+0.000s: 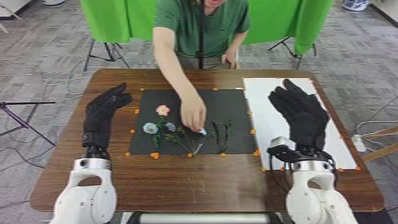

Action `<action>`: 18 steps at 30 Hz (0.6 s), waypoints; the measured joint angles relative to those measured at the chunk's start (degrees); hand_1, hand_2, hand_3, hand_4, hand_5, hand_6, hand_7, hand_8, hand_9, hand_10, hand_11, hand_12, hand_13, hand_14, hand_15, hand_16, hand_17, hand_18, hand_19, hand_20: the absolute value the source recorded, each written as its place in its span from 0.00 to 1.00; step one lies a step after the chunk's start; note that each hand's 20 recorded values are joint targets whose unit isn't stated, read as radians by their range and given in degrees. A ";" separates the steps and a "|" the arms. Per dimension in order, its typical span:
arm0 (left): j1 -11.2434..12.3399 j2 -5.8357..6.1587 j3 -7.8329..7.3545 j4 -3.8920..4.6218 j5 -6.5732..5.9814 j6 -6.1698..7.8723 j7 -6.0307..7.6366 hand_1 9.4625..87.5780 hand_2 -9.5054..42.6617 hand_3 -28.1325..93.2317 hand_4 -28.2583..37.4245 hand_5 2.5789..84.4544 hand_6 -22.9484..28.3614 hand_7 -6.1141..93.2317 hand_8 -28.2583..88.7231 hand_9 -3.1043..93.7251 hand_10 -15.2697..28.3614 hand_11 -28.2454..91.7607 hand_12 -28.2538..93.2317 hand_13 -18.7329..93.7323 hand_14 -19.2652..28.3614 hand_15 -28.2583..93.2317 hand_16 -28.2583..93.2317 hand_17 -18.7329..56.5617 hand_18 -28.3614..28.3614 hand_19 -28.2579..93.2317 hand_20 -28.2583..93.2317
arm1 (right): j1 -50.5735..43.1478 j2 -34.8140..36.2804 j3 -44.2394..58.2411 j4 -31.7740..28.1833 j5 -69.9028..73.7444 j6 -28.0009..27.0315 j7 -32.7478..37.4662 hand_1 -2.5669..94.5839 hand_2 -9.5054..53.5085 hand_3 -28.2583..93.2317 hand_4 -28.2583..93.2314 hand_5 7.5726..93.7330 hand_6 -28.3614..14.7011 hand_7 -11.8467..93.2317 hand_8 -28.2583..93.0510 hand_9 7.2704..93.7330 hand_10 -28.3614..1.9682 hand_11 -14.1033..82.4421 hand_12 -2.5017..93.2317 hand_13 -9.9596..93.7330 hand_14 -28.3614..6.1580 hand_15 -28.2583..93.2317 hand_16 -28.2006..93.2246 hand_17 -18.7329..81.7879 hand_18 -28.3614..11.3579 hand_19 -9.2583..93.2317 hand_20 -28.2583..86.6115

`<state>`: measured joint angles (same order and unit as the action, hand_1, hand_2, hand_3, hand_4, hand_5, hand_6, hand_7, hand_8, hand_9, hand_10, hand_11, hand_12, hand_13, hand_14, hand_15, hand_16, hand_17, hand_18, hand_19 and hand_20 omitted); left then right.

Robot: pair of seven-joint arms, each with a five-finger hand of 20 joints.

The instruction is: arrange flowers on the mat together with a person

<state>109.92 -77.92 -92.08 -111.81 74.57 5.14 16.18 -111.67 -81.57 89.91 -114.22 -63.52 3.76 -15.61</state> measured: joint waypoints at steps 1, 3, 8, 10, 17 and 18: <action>-0.12 0.00 0.00 0.00 0.00 0.00 0.00 0.22 0.25 0.77 0.13 0.57 0.52 0.18 0.19 0.52 0.66 0.40 0.36 0.51 0.78 0.43 0.26 0.34 0.74 0.36 0.41 | 0.09 0.05 -0.01 0.01 0.00 0.02 0.00 0.11 0.24 0.86 0.10 0.51 0.67 0.21 0.17 0.50 0.49 0.21 0.18 0.47 0.43 0.34 0.40 0.40 0.32 0.15 0.53; -0.35 0.00 0.00 0.00 0.01 0.05 -0.10 0.22 0.26 0.77 0.13 0.57 0.52 0.18 0.19 0.52 0.66 0.40 0.36 0.50 0.78 0.43 0.26 0.33 0.74 0.36 0.41 | 0.27 0.14 -0.02 0.02 0.02 0.12 -0.01 0.11 0.24 0.86 0.10 0.51 0.67 0.21 0.17 0.50 0.49 0.21 0.18 0.47 0.43 0.34 0.40 0.40 0.32 0.15 0.53; -0.71 0.00 0.29 -0.04 -0.05 0.94 -1.35 0.22 0.26 0.77 0.13 0.57 0.52 0.18 0.20 0.52 0.66 0.40 0.36 0.50 0.79 0.43 0.26 0.33 0.75 0.36 0.41 | 0.67 0.39 -0.05 0.13 0.03 0.48 0.01 0.11 0.24 0.86 0.10 0.51 0.66 0.21 0.17 0.50 0.48 0.21 0.18 0.47 0.43 0.34 0.40 0.40 0.32 0.15 0.53; -0.72 0.00 0.34 0.00 -0.29 1.16 -1.71 0.22 0.26 0.77 0.13 0.57 0.52 0.18 0.20 0.52 0.66 0.40 0.36 0.50 0.78 0.43 0.26 0.33 0.75 0.36 0.41 | 0.89 0.41 -0.05 0.40 0.01 0.57 0.08 0.11 0.24 0.86 0.10 0.51 0.66 0.21 0.17 0.50 0.48 0.21 0.18 0.47 0.43 0.34 0.40 0.40 0.32 0.15 0.53; -0.71 -0.15 0.40 0.82 -0.71 1.35 -2.68 0.22 0.26 0.77 0.12 0.57 0.52 0.18 0.20 0.52 0.66 0.40 0.36 0.50 0.78 0.43 0.26 0.33 0.74 0.36 0.41 | 1.28 0.38 -0.03 1.40 -0.02 1.66 0.84 0.11 0.24 0.86 0.10 0.51 0.66 0.21 0.17 0.50 0.48 0.21 0.18 0.47 0.43 0.34 0.40 0.40 0.32 0.15 0.53; -0.71 -0.15 0.41 0.91 -0.71 1.37 -2.82 0.22 0.26 0.77 0.12 0.57 0.52 0.18 0.20 0.52 0.66 0.40 0.36 0.50 0.78 0.43 0.26 0.33 0.74 0.36 0.41 | 1.29 0.38 -0.03 1.48 -0.02 1.76 0.93 0.11 0.24 0.86 0.10 0.52 0.66 0.21 0.17 0.50 0.48 0.21 0.18 0.47 0.43 0.34 0.40 0.40 0.32 0.15 0.53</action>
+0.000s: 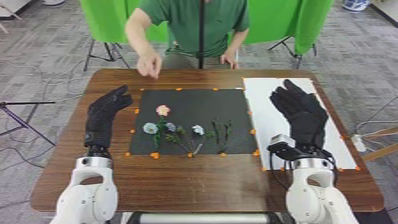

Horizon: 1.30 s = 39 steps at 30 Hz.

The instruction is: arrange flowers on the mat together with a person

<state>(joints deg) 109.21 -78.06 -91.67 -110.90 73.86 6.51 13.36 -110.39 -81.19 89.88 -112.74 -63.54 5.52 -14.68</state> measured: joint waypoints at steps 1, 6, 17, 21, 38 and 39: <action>0.00 0.00 0.01 0.07 0.00 0.02 -0.15 0.21 0.26 0.77 0.12 0.57 0.52 0.18 0.20 0.52 0.66 0.40 0.36 0.50 0.79 0.43 0.26 0.33 0.74 0.36 0.41 | 0.00 0.00 -0.02 0.07 0.00 0.09 0.05 0.12 0.23 0.86 0.10 0.52 0.66 0.21 0.17 0.50 0.48 0.21 0.18 0.47 0.43 0.34 0.40 0.40 0.32 0.15 0.53; 0.03 0.00 0.02 0.12 0.03 0.08 -0.62 0.22 0.26 0.77 0.13 0.57 0.52 0.18 0.20 0.52 0.66 0.40 0.36 0.50 0.79 0.43 0.26 0.33 0.74 0.36 0.41 | 0.13 0.05 -0.17 0.16 -0.08 0.62 0.12 0.13 0.20 0.86 0.10 0.52 0.66 0.22 0.17 0.50 0.48 0.22 0.18 0.47 0.45 0.34 0.40 0.40 0.33 0.15 0.53; 0.02 -0.05 0.02 0.13 0.07 0.07 -0.60 0.22 0.26 0.77 0.13 0.57 0.52 0.18 0.20 0.52 0.66 0.40 0.36 0.50 0.79 0.43 0.26 0.32 0.74 0.36 0.41 | 5.97 6.57 -0.90 0.09 -22.89 9.11 9.40 0.27 0.02 0.82 0.11 0.52 0.63 0.23 0.17 0.52 0.45 0.22 0.20 0.57 0.43 0.36 0.40 0.47 0.35 0.38 0.62; 0.03 -0.05 0.02 0.13 0.08 0.07 -0.54 0.21 0.26 0.77 0.13 0.57 0.52 0.18 0.20 0.52 0.66 0.40 0.36 0.50 0.79 0.43 0.26 0.32 0.74 0.36 0.41 | 12.17 12.16 -2.22 1.69 -33.62 12.20 23.10 0.30 0.00 0.81 0.11 0.53 0.62 0.23 0.17 0.53 0.44 0.22 0.21 0.63 0.43 0.37 0.42 0.49 0.32 0.48 0.60; 0.16 -0.05 0.22 0.03 0.13 0.15 -0.19 0.21 0.25 0.77 0.13 0.57 0.52 0.18 0.20 0.52 0.66 0.40 0.36 0.50 0.79 0.43 0.26 0.32 0.74 0.36 0.41 | 37.02 25.36 -15.03 27.55 -78.86 1.77 41.52 0.37 0.00 0.81 0.08 0.60 0.68 0.26 0.16 0.64 0.45 0.31 0.25 0.74 0.49 0.45 0.46 0.52 0.28 0.63 0.62; 0.18 -0.04 0.25 0.03 0.13 0.15 -0.18 0.21 0.25 0.77 0.13 0.57 0.52 0.18 0.20 0.52 0.66 0.40 0.36 0.50 0.79 0.43 0.26 0.32 0.75 0.36 0.41 | 37.80 25.69 -15.63 28.50 -81.38 0.85 41.74 0.37 0.00 0.81 0.08 0.60 0.69 0.26 0.16 0.64 0.45 0.31 0.25 0.74 0.49 0.45 0.46 0.52 0.28 0.64 0.62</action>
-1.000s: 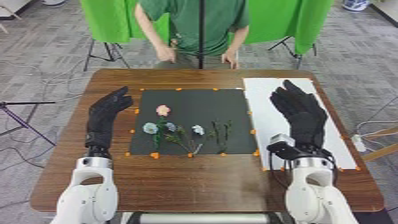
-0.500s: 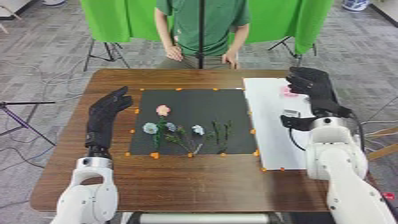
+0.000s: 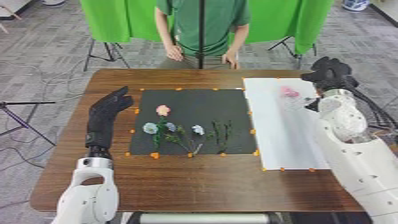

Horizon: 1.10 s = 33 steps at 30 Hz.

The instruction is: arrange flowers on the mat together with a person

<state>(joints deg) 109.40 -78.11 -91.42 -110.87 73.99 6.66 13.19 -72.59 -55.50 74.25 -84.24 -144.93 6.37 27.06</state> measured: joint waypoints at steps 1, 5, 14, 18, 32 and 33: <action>0.03 0.00 0.04 -0.01 0.00 0.00 0.01 0.22 0.25 0.77 0.13 0.57 0.52 0.18 0.20 0.52 0.66 0.40 0.36 0.50 0.79 0.43 0.26 0.32 0.75 0.36 0.41 | 0.79 0.37 -0.75 1.02 -2.12 -0.70 0.24 0.37 0.00 0.81 0.07 0.60 0.69 0.26 0.16 0.64 0.45 0.32 0.25 0.74 0.49 0.45 0.46 0.52 0.28 0.64 0.62; 0.18 0.13 0.30 -0.07 -0.05 0.01 0.08 0.22 0.25 0.77 0.13 0.57 0.52 0.18 0.20 0.52 0.66 0.40 0.36 0.50 0.79 0.43 0.26 0.32 0.75 0.36 0.41 | 3.05 1.22 -2.43 4.30 -3.36 -2.92 0.81 0.37 0.00 0.82 0.07 0.59 0.70 0.26 0.15 0.65 0.46 0.33 0.26 0.75 0.51 0.47 0.46 0.53 0.26 0.66 0.62; 0.60 0.08 0.35 -0.22 -0.03 -0.02 0.09 0.21 0.25 0.77 0.14 0.57 0.52 0.18 0.20 0.52 0.66 0.40 0.36 0.50 0.79 0.43 0.26 0.32 0.75 0.36 0.41 | 3.88 1.43 -3.07 9.21 -1.15 -9.36 0.51 0.38 0.00 0.82 0.06 0.59 0.73 0.26 0.15 0.69 0.49 0.34 0.25 0.84 0.59 0.47 0.46 0.58 0.27 0.72 0.63; 0.62 0.08 0.35 -0.23 -0.02 -0.03 0.12 0.21 0.25 0.77 0.14 0.57 0.52 0.18 0.20 0.52 0.66 0.40 0.36 0.50 0.79 0.43 0.26 0.32 0.75 0.36 0.41 | 3.83 1.41 -3.55 10.27 -0.14 -10.20 0.25 0.39 0.00 0.82 0.06 0.59 0.73 0.26 0.15 0.70 0.50 0.33 0.25 0.85 0.60 0.47 0.47 0.59 0.27 0.73 0.63; 0.77 -0.17 0.32 -0.26 0.02 -0.12 0.10 0.22 0.25 0.77 0.14 0.57 0.52 0.18 0.20 0.52 0.66 0.40 0.36 0.50 0.79 0.43 0.26 0.32 0.75 0.36 0.41 | 3.79 0.63 -5.57 13.58 -0.48 -9.61 -1.63 0.52 0.00 0.80 0.02 0.66 0.81 0.30 0.13 0.75 0.60 0.33 0.24 0.90 0.72 0.45 0.54 0.59 0.30 0.75 0.65; 0.77 -0.20 0.32 -0.26 0.03 -0.13 0.10 0.22 0.25 0.77 0.14 0.57 0.52 0.18 0.20 0.52 0.66 0.40 0.36 0.50 0.79 0.43 0.26 0.32 0.75 0.36 0.41 | 3.79 0.58 -5.57 13.61 -0.60 -9.37 -1.63 0.54 0.00 0.79 0.02 0.68 0.81 0.30 0.18 0.78 0.63 0.31 0.28 0.91 0.75 0.44 0.56 0.59 0.30 0.76 0.65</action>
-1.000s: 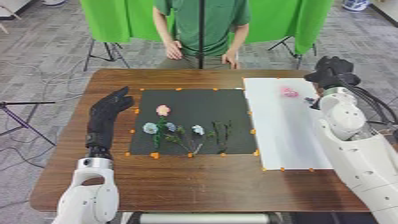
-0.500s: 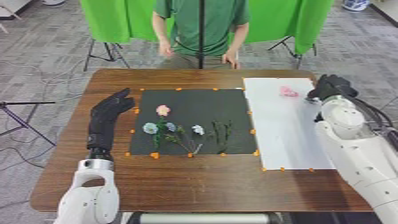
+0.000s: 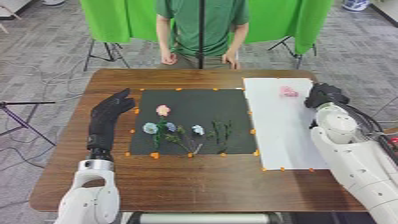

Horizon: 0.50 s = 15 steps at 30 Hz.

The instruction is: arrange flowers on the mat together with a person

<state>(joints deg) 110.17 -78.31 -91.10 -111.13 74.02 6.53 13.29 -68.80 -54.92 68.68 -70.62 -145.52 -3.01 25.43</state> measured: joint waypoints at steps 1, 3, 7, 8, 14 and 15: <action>0.00 -0.02 0.00 0.00 0.00 0.00 0.00 0.22 0.25 0.77 0.14 0.57 0.52 0.18 0.20 0.52 0.66 0.40 0.36 0.50 0.79 0.43 0.26 0.32 0.75 0.36 0.41 | 0.01 -0.01 0.00 0.00 -0.06 0.34 0.01 0.55 0.00 0.78 0.02 0.70 0.81 0.30 0.19 0.79 0.64 0.29 0.30 0.92 0.76 0.43 0.57 0.60 0.30 0.76 0.65; 0.01 -0.04 0.00 0.00 0.00 -0.01 0.00 0.22 0.25 0.77 0.14 0.57 0.52 0.18 0.20 0.52 0.66 0.40 0.36 0.50 0.79 0.43 0.26 0.32 0.75 0.36 0.41 | 0.02 -0.03 -0.03 0.19 -0.05 1.49 0.09 0.62 0.00 0.73 0.02 0.78 0.80 0.31 0.24 0.87 0.69 0.22 0.37 0.94 0.80 0.43 0.60 0.61 0.31 0.78 0.66; 0.01 -0.06 -0.03 0.00 0.00 -0.01 -0.01 0.21 0.25 0.77 0.14 0.57 0.52 0.18 0.20 0.52 0.66 0.40 0.36 0.50 0.78 0.43 0.26 0.32 0.75 0.36 0.41 | -0.16 -0.02 -1.07 1.44 0.56 7.58 0.29 0.65 0.00 0.73 0.03 0.86 0.77 0.32 0.27 0.92 0.72 0.20 0.39 0.98 0.82 0.44 0.60 0.63 0.31 0.80 0.66; 0.03 -0.07 -0.05 0.00 0.00 -0.01 -0.01 0.21 0.25 0.77 0.14 0.57 0.52 0.18 0.20 0.52 0.66 0.40 0.36 0.50 0.79 0.43 0.26 0.32 0.75 0.36 0.41 | -0.35 -0.02 -1.34 1.69 0.79 9.42 0.38 0.66 0.00 0.73 0.03 0.87 0.77 0.32 0.27 0.93 0.71 0.20 0.39 0.98 0.82 0.45 0.61 0.64 0.31 0.81 0.67; 0.30 -0.09 -0.08 -0.12 0.00 0.01 -0.03 0.22 0.25 0.77 0.14 0.57 0.52 0.18 0.20 0.52 0.66 0.40 0.36 0.50 0.79 0.43 0.26 0.32 0.75 0.36 0.41 | -3.09 -0.01 0.12 -0.69 0.58 13.79 2.60 0.66 0.00 0.74 0.03 0.87 0.75 0.32 0.28 0.93 0.70 0.20 0.40 0.99 0.83 0.46 0.61 0.64 0.30 0.82 0.67; 0.39 -0.09 -0.09 -0.17 0.00 0.01 -0.03 0.22 0.25 0.77 0.14 0.57 0.52 0.18 0.20 0.52 0.66 0.40 0.36 0.50 0.79 0.43 0.26 0.32 0.75 0.36 0.41 | -3.90 0.06 0.74 -2.02 0.33 13.93 3.31 0.66 0.00 0.74 0.03 0.87 0.75 0.32 0.28 0.93 0.70 0.20 0.40 0.98 0.83 0.46 0.61 0.64 0.30 0.82 0.67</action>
<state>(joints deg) 110.56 -78.40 -91.20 -111.30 74.03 6.55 13.26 -72.69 -54.86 69.42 -72.64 -145.19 10.93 28.74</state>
